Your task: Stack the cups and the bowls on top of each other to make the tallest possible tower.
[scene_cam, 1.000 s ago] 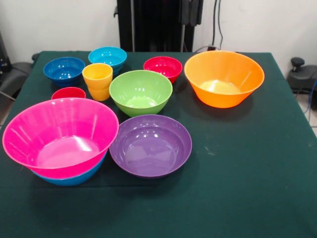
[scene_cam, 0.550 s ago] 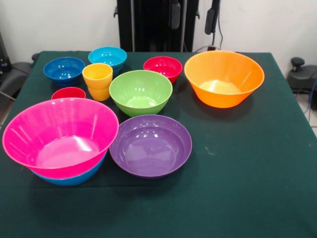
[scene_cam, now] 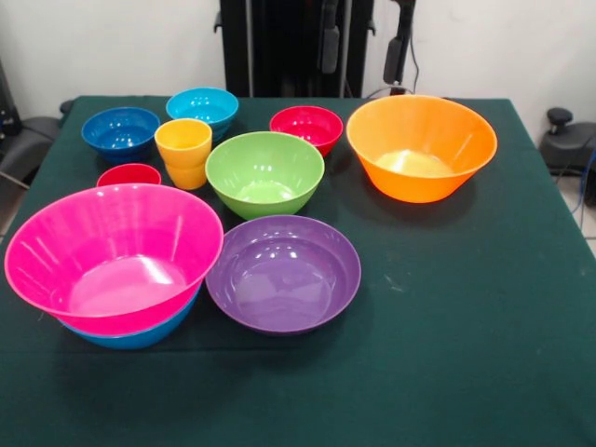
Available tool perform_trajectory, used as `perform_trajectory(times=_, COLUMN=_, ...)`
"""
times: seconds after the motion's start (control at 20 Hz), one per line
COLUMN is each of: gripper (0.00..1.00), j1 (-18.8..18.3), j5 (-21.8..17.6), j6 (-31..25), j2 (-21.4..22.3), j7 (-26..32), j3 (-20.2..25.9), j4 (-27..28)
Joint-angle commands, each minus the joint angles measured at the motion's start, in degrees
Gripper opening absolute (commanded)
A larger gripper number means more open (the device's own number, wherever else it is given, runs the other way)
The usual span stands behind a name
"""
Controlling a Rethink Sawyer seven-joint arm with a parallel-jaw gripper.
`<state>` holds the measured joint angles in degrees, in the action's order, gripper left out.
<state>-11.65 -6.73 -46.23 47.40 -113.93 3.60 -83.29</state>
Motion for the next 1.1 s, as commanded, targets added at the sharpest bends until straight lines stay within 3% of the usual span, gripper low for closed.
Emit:
perform_trajectory(times=0.05, gripper=1.0, j1=-0.57, j5=-4.63, j6=3.6, j2=-6.86, j7=5.08, j3=5.1, j4=-6.73)
perform_trajectory(times=0.85, gripper=1.0, j1=-4.74, j5=-5.47, j6=10.26, j2=-10.81, j7=7.73, j3=9.62, j4=-8.0)
perform_trajectory(times=1.1, gripper=1.0, j1=-4.68, j5=-6.44, j6=6.21, j2=-13.07, j7=8.36, j3=9.91, j4=-6.53)
